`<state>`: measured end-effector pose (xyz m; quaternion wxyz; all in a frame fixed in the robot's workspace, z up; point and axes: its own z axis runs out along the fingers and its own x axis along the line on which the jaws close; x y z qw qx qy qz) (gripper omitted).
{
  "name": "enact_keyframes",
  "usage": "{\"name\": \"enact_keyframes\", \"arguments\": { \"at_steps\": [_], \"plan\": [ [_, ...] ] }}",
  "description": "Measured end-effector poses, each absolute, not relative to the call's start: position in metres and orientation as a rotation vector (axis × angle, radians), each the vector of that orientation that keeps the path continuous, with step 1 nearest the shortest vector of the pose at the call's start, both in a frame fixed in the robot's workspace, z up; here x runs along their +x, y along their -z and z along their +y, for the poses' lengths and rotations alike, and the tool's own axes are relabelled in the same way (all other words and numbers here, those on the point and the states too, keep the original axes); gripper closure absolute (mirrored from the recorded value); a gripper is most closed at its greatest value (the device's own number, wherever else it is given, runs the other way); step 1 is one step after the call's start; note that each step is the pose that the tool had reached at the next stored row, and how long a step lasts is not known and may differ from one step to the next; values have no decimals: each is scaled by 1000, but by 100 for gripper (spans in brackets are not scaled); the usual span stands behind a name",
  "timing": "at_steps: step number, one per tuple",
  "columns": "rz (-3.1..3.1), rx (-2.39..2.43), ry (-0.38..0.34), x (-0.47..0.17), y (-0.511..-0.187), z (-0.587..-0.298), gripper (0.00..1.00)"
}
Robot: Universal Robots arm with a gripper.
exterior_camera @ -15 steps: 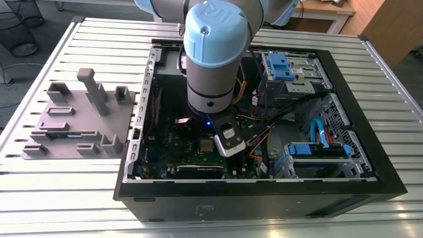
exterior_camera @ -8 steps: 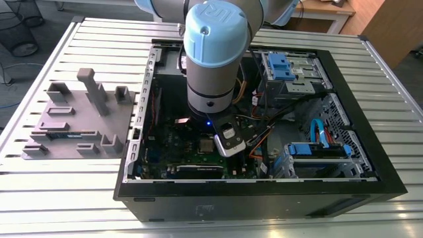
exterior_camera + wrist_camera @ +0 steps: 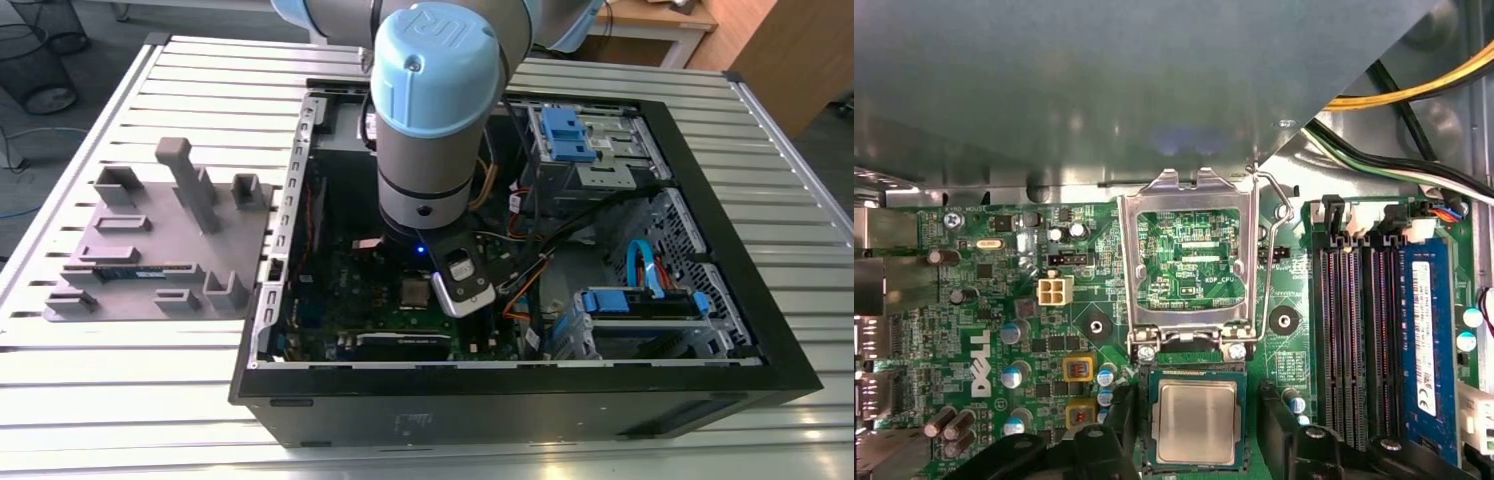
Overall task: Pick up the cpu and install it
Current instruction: 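Place the cpu into insertion slot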
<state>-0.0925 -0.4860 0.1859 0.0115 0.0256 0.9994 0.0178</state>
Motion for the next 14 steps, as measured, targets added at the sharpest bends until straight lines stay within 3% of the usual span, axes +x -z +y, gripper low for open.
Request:
{"name": "enact_keyframes", "arguments": {
  "at_steps": [14],
  "plan": [
    [3117, 74, -42, -92, -191, -486, 40]
  ]
}}
